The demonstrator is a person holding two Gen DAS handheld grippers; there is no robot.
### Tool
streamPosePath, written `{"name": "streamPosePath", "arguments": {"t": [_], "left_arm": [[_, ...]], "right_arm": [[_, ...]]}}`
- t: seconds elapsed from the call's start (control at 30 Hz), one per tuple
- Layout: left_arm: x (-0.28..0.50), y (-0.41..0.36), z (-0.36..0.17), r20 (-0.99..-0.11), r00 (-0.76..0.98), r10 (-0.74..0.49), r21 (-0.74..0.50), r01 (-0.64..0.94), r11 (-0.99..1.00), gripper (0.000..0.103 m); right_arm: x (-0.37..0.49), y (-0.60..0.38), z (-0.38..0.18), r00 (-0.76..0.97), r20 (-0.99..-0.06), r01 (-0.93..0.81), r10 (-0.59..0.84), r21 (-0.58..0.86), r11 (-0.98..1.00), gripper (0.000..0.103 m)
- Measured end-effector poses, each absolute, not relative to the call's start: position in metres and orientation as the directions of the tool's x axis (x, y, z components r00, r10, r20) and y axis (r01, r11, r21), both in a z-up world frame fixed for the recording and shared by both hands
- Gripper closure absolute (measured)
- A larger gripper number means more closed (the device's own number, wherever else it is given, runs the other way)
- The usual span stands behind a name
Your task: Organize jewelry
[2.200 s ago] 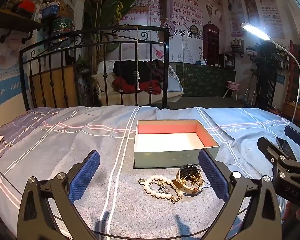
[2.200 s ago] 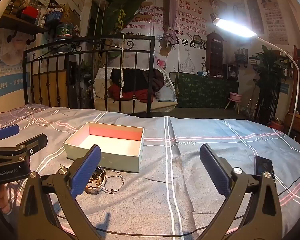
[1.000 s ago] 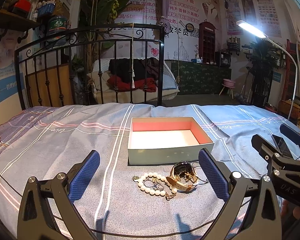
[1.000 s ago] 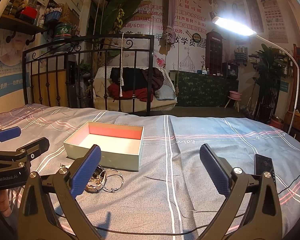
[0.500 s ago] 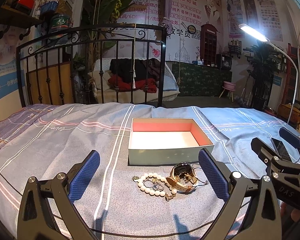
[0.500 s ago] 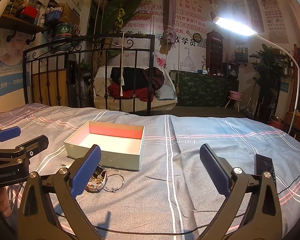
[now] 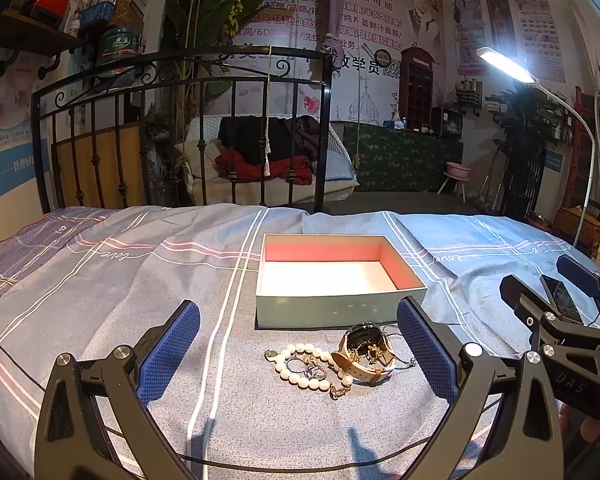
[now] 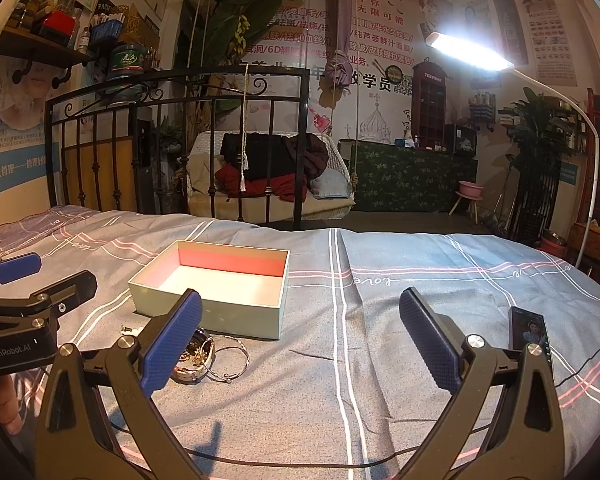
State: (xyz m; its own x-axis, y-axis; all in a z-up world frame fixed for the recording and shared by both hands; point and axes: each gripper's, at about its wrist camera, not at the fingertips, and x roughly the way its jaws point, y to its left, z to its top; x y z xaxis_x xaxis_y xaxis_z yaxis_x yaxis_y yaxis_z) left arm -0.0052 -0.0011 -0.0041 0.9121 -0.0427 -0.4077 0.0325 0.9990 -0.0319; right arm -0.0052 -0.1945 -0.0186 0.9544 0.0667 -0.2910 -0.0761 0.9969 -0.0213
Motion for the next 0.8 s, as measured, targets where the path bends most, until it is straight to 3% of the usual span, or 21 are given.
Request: {"name": "streamPosePath", "arguments": {"t": [0.8], "left_arm": [[-0.0079, 0.0009, -0.0009, -0.407, 0.912, -0.042, -0.032, 0.032, 0.999, 0.006]], "right_arm": [[-0.0074, -0.1917, -0.0171, 0.955, -0.289, -0.081, 0.07, -0.025, 0.996, 0.005]]}}
